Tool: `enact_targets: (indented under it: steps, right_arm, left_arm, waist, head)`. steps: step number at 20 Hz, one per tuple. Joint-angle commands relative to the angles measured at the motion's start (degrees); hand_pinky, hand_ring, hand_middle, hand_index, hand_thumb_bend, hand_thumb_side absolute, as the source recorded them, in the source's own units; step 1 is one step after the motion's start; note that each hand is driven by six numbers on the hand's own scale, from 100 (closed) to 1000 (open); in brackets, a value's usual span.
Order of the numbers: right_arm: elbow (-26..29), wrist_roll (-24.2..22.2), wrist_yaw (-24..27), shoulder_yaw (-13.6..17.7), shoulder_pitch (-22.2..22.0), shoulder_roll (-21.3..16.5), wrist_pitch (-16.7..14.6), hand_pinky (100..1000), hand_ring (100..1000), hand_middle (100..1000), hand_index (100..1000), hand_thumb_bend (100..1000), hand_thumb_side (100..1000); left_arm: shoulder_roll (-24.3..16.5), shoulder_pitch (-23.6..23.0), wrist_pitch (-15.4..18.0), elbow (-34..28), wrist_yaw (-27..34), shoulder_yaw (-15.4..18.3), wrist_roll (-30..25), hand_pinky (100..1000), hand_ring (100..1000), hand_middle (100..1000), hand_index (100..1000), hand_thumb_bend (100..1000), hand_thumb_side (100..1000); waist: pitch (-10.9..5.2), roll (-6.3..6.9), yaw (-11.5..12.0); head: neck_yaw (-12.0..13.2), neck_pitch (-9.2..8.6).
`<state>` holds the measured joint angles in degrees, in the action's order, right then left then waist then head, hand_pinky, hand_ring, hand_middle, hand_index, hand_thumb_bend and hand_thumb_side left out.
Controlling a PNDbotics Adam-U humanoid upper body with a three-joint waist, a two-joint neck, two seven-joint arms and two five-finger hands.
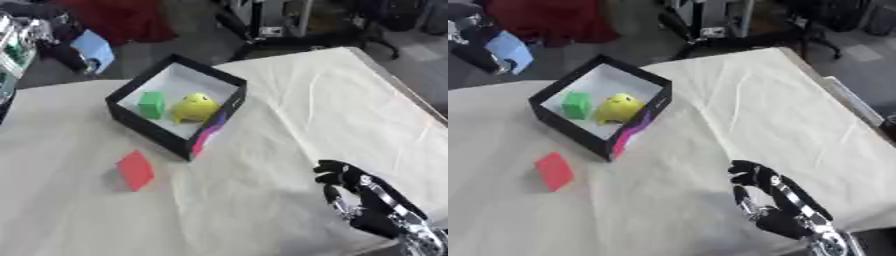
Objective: Pick up objects on the table and place them in the box.
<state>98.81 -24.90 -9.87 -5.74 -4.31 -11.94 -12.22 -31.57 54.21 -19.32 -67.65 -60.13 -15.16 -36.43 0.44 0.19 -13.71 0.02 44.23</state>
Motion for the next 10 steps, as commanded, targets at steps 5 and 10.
enact_targets:
  steps: [5, 10]
  right_arm:
    - [0.61, -0.45, 0.24, -0.47, 0.63, -0.73, -0.07, 858, 792, 800, 908, 100, 466]
    - [0.60, -0.64, 0.43, -0.61, 0.80, -0.64, -0.07, 858, 792, 800, 908, 100, 468]
  left_arm:
    - [12.80, 2.90, 1.18, 11.10, -6.17, 0.35, 6.58, 643, 539, 536, 712, 387, 317]
    - [17.71, 1.99, 1.35, 16.55, -7.87, 0.35, 10.17, 721, 636, 651, 786, 584, 359]
  waist:
    - [-1.29, -0.71, -1.32]
    - [-1.25, -0.93, -1.48]
  head:
    - [0.34, -0.11]
    - [0.40, -0.11]
